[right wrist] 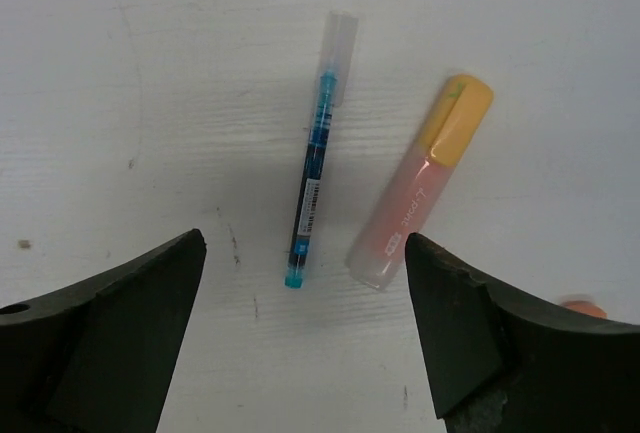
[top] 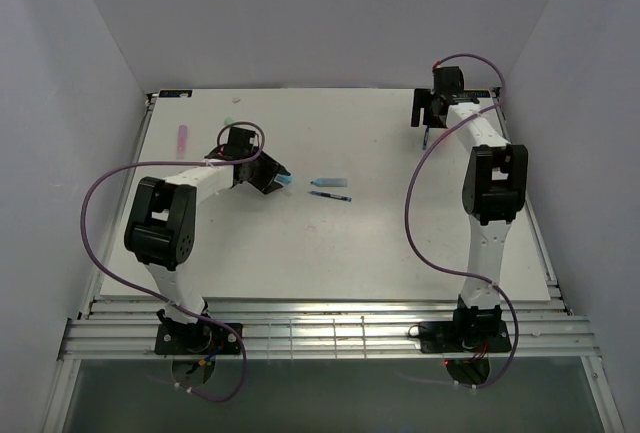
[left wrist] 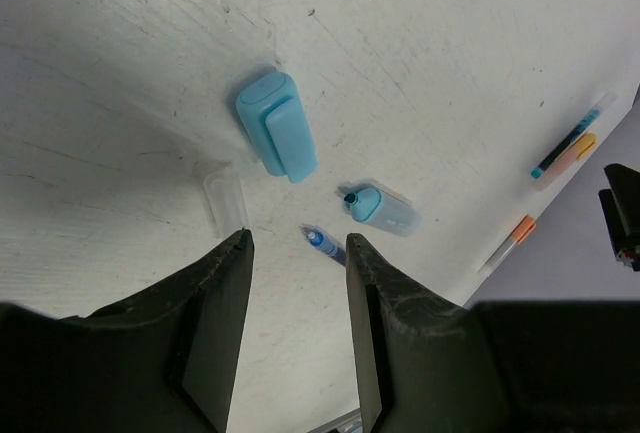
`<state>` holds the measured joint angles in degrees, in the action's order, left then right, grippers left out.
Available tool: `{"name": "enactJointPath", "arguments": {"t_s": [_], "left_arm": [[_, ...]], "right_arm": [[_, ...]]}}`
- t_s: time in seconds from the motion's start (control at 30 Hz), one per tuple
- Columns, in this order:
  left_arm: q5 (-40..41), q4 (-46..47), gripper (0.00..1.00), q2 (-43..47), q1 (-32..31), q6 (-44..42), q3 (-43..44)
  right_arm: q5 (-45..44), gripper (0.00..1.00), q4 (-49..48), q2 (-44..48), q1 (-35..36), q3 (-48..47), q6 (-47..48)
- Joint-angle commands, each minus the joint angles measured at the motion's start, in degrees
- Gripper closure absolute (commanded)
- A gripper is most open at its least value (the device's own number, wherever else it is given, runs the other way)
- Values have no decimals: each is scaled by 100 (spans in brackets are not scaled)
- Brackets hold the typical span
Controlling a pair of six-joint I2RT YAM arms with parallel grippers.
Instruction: Open the pen caps
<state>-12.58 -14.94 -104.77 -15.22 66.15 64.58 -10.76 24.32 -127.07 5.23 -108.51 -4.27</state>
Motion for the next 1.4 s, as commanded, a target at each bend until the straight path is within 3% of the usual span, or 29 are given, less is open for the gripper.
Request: {"name": "enactJointPath", "arguments": {"t_s": [0.0,0.23,0.47,0.73,1.03,1.27,1.37], "left_arm": [[-60,-35,48,18,-16,-146,275],[-87,-35,48,-26,-16,-129,336],[-87,-53,48,-52,-16,-129,389],[-69,-150,48,-17,-25,-199,354],[-87,-352,48,1,-33,-383,451],[-104,-606,48,-8,-33,-708,530],[-113,-720,48,0,-33,-823,600]], "right_arm": [[48,16,29,-274,30,-373,-205],[189,21,38,-635,30,-505,-197],[241,33,117,-916,30,-689,-249],[320,37,152,-1057,13,-689,-337],[408,63,530,-1206,4,-698,-408],[680,92,610,-1049,4,-452,-373],[865,92,601,-926,21,-373,-373]]}}
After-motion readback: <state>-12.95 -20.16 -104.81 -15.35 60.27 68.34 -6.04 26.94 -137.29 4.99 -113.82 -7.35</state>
